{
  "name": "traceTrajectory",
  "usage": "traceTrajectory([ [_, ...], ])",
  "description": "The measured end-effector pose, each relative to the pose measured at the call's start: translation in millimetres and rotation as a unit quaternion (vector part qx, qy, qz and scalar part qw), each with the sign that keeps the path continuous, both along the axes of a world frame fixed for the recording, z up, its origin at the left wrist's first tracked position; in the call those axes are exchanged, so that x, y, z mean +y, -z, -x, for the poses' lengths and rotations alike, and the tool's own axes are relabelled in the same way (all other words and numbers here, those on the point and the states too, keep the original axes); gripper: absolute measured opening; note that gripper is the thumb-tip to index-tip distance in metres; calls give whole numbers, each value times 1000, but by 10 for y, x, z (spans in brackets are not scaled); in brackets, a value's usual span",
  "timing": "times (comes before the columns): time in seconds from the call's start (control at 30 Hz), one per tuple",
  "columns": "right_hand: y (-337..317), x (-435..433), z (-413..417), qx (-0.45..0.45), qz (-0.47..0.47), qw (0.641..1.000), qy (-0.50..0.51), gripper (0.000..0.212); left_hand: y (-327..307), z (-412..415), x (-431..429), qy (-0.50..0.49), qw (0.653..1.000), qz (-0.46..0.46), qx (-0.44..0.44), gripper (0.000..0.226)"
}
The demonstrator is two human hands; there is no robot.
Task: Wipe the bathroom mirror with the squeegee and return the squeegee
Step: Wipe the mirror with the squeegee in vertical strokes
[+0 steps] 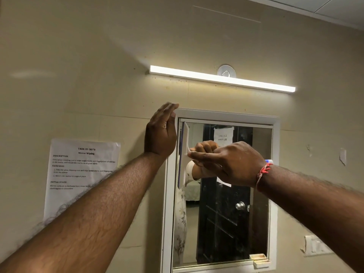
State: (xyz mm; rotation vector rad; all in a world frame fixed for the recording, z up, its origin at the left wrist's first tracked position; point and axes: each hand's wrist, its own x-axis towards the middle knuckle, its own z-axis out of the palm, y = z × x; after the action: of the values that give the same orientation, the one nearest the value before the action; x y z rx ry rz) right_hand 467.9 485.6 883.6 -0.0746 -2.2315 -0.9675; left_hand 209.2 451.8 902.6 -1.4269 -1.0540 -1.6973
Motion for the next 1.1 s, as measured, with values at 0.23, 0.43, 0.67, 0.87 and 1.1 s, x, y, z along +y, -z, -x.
traceTrajectory([
  [0.23,-22,22,36,-4,-14,1000,-7,48,-3,5,-2,0,1000,-2,-2,46],
  [0.43,-52,39,43,-14,-9,1000,-6,48,-2,-3,4,-8,1000,0,-4,43],
  [0.67,-33,65,68,-24,-13,1000,12,48,1,-21,-8,-11,1000,1,-3,46],
  [0.87,-25,58,83,-19,0,1000,14,49,-6,-23,-28,-22,1000,-5,5,41],
  [1.1,8,-9,66,9,-2,1000,-12,51,-11,-24,-66,-35,999,1,13,41],
])
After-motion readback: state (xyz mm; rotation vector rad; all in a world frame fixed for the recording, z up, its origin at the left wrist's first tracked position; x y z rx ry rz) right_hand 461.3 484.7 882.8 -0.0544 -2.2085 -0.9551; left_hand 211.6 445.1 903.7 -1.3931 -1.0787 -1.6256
